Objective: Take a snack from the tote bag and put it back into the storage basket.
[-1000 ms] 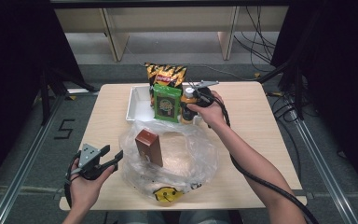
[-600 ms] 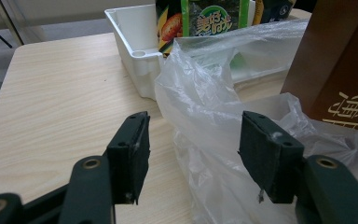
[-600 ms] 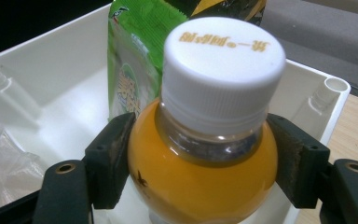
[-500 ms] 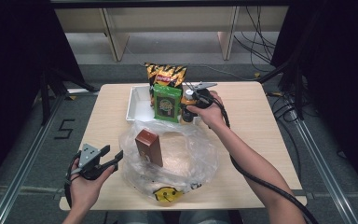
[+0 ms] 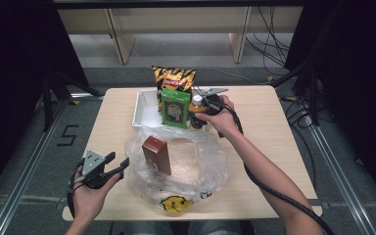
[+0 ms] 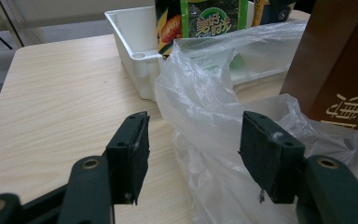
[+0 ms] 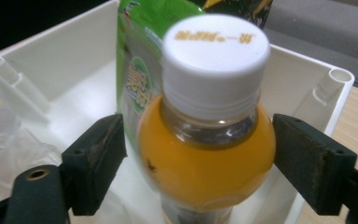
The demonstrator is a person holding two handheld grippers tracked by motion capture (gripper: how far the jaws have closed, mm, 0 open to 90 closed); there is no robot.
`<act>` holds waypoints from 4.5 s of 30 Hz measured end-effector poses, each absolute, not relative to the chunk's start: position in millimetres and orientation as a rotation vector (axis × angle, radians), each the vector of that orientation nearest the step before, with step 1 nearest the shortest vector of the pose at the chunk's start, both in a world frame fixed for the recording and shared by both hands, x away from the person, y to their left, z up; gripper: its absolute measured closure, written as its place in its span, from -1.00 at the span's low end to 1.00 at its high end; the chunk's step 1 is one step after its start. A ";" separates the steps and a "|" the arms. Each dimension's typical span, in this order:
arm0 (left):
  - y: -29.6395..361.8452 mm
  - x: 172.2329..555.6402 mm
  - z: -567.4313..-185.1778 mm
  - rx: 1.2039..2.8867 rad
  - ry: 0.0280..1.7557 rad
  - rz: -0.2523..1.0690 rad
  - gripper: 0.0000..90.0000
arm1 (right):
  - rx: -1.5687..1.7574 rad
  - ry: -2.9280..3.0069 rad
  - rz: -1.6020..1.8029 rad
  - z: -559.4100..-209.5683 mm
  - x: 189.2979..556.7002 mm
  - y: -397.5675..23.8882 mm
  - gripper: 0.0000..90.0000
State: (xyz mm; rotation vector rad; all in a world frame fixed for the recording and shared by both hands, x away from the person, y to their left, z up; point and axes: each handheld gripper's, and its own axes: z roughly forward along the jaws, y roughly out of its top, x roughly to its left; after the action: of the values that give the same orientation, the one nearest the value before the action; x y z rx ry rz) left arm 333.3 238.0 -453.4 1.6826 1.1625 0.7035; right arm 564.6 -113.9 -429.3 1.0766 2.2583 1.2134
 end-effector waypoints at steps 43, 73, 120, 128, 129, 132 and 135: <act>235.6 328.1 -445.2 1.634 1.134 0.728 -0.12 | 0.872 2.237 1.506 -392.3 421.0 -140.7 0.18; 224.1 319.1 -430.5 1.590 1.054 0.684 -0.28 | 0.816 2.282 1.554 -406.9 388.2 -145.8 0.12; 159.0 332.0 -427.3 1.635 0.941 0.634 -0.76 | 0.886 2.254 1.579 -410.1 389.0 -145.8 -0.07; 149.3 339.5 -427.7 1.636 0.945 0.645 -0.76 | 0.865 2.262 1.568 -411.7 390.3 -146.0 -0.08; 148.6 340.4 -428.4 1.632 0.947 0.649 -0.76 | 0.839 2.266 1.551 -411.7 391.0 -147.6 -0.08; 148.8 341.2 -429.2 1.635 0.952 0.659 -0.71 | 0.847 2.264 1.547 -411.7 390.8 -148.1 -0.08; 149.7 342.2 -430.5 1.629 0.959 0.665 -0.68 | 0.905 2.262 1.568 -412.2 389.3 -146.5 -0.08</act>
State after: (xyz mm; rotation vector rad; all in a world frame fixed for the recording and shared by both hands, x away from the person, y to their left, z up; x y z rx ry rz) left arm 342.2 149.7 -430.5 1.6288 0.9587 0.6652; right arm 389.3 -146.5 -412.2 0.9045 2.2617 1.5678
